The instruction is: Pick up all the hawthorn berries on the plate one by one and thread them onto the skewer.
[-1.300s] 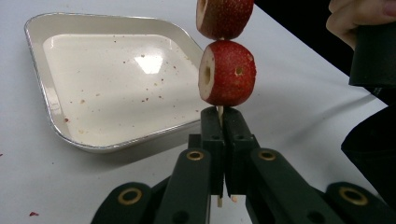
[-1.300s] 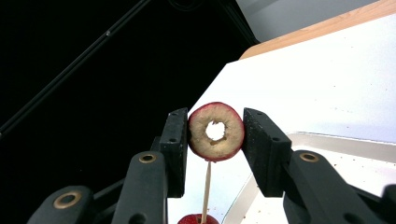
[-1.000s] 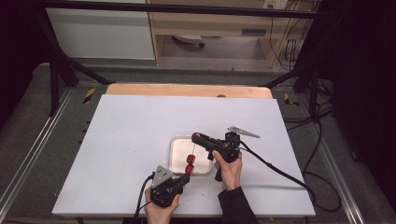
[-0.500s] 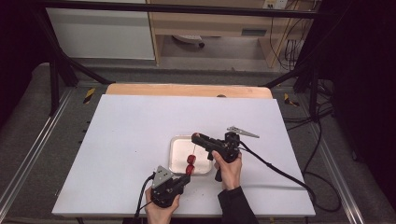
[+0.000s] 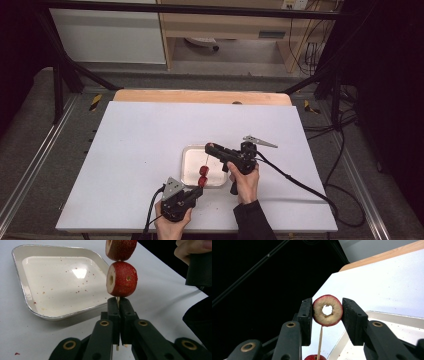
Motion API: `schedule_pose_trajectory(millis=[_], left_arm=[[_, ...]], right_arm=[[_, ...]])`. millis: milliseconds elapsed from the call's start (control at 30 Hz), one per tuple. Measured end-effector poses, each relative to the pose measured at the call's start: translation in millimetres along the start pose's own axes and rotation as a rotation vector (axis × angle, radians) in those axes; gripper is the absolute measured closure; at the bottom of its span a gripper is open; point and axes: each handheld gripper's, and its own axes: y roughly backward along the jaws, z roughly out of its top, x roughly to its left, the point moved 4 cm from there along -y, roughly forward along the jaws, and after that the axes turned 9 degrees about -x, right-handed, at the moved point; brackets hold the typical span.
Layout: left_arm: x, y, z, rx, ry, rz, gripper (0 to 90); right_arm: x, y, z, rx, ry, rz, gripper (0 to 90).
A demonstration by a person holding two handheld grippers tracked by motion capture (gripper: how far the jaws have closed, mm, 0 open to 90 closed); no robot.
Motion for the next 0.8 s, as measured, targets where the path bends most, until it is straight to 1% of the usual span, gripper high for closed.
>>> schedule_pose_trajectory(millis=[133, 267, 400, 467, 500, 567, 600, 633, 700, 767, 800], left_arm=[[-0.4, -0.2, 0.5, -0.005, -0.001, -0.006, 88.3], [-1.3, -0.4, 1.5, -0.010, 0.016, -0.014, 88.3], [-2.3, -2.1, 2.1, -0.019, 0.060, -0.015, 88.3], [-3.7, -3.0, 2.0, -0.031, 0.082, -0.015, 88.3], [-4.6, -3.9, 1.7, -0.034, 0.101, -0.022, 88.3], [-5.4, -4.5, 1.5, -0.035, 0.126, -0.030, 88.4], [-5.3, -5.1, 1.4, -0.026, 0.138, -0.031, 88.4], [-5.2, -6.0, 1.3, -0.022, 0.152, -0.040, 88.4], [-6.6, -7.3, 1.0, -0.014, 0.151, -0.047, 88.5], [-7.5, -7.4, 1.1, -0.006, 0.176, -0.075, 88.6], [-7.0, -6.9, 1.7, -0.001, 0.175, -0.075, 88.6]], right_arm=[[0.2, 0.0, -0.3, 0.003, -0.002, 0.003, 62.3], [-0.3, -1.1, -3.4, 0.008, 0.002, 0.004, 62.3], [1.3, -0.6, -4.6, -0.006, 0.007, 0.008, 62.3], [2.5, -0.2, -5.4, -0.026, 0.021, 0.005, 62.3], [3.2, 0.2, -6.4, -0.032, 0.033, 0.002, 62.3], [3.1, 0.9, -8.5, -0.036, 0.067, -0.003, 62.4], [3.4, 1.2, -9.5, -0.036, 0.075, -0.005, 62.4], [3.2, 1.6, -10.0, -0.038, 0.089, -0.003, 62.4], [3.4, 1.9, -9.8, -0.036, 0.104, 0.003, 62.5], [3.2, 3.1, -9.5, -0.019, 0.125, 0.004, 62.5], [2.5, 3.9, -9.6, -0.003, 0.142, 0.000, 62.6]])
